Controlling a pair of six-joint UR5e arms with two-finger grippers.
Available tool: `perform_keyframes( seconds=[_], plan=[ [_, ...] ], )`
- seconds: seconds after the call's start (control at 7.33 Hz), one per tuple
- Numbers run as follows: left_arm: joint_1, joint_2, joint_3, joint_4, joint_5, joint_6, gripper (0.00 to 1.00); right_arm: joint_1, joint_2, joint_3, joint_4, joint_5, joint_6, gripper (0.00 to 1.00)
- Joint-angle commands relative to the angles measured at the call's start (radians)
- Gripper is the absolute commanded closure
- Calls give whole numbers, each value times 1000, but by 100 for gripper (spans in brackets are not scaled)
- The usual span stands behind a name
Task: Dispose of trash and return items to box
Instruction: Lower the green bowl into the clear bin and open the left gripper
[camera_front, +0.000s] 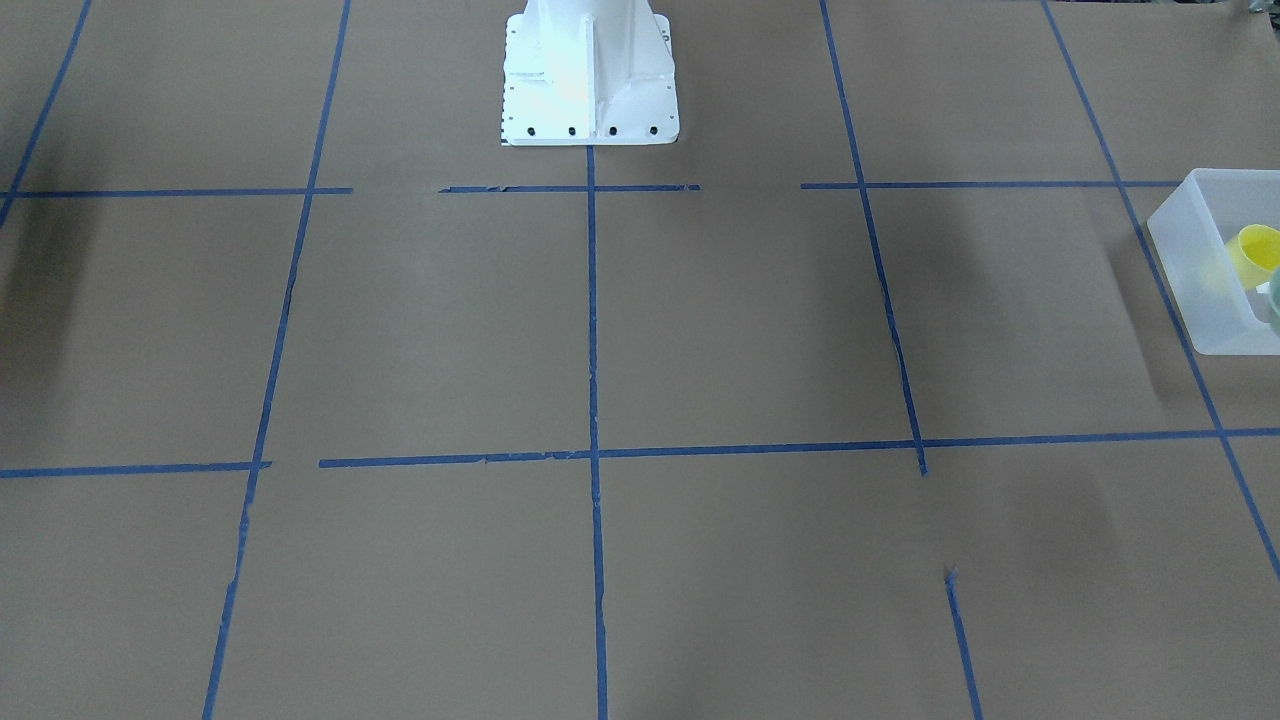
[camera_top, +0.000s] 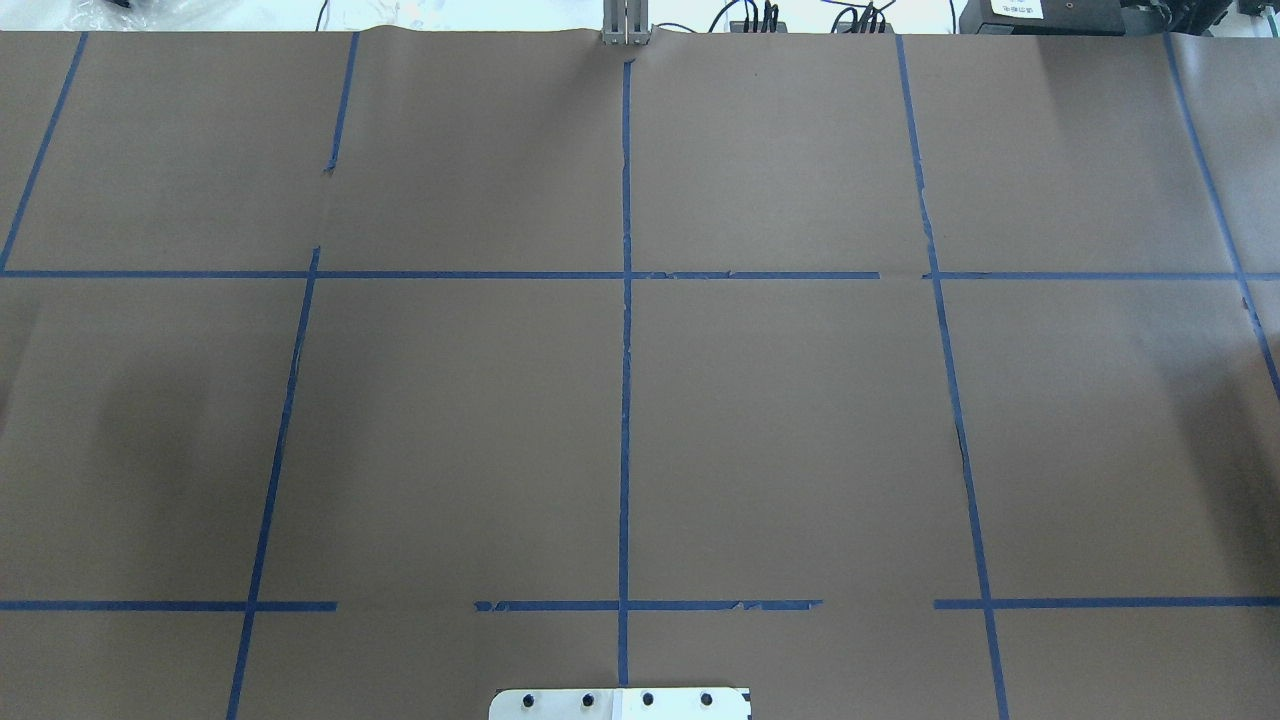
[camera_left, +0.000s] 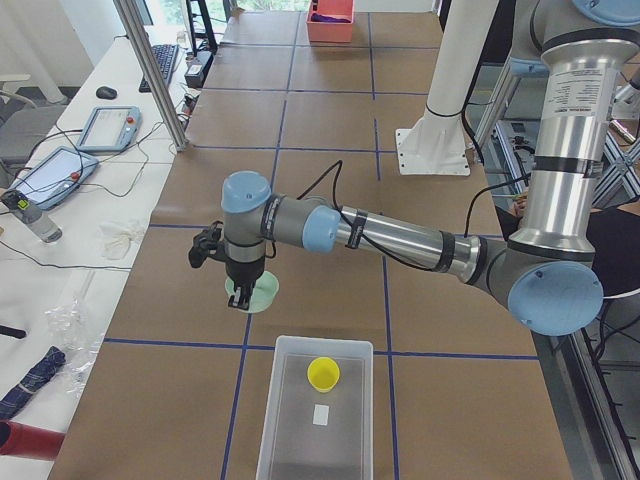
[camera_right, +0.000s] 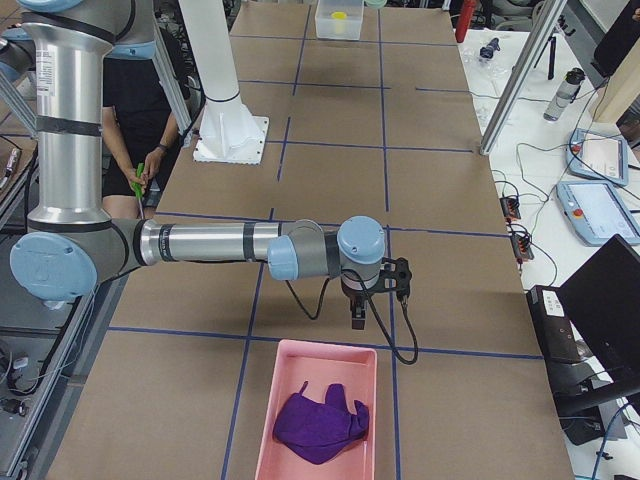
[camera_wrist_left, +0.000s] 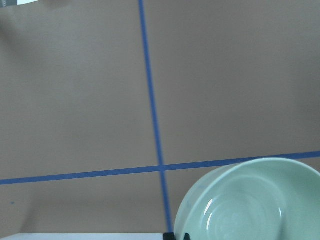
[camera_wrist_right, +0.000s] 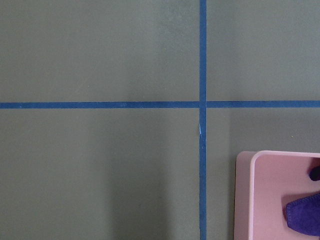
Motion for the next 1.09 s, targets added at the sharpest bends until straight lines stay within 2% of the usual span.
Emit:
perform_keyframes(
  seconds=[0.0,0.41,0.68,0.82,0.95],
  plan=[
    [-115,25,153,-27,6,240,100,0,0,0,1,0,-9,0],
    [-116,183,262,-273,11,270,100,0,2,-3,0,-1,-4,0],
    [-116,206,290,-322,14,270,100,0,0,-3,0,0,-4,0],
    [-116,205,308,-326,47,269,70,0,0,-3,0,0,-2,0],
    [-117,209,310,-341,55,264,1,0,0,0,0,0,-2,0]
  ],
)
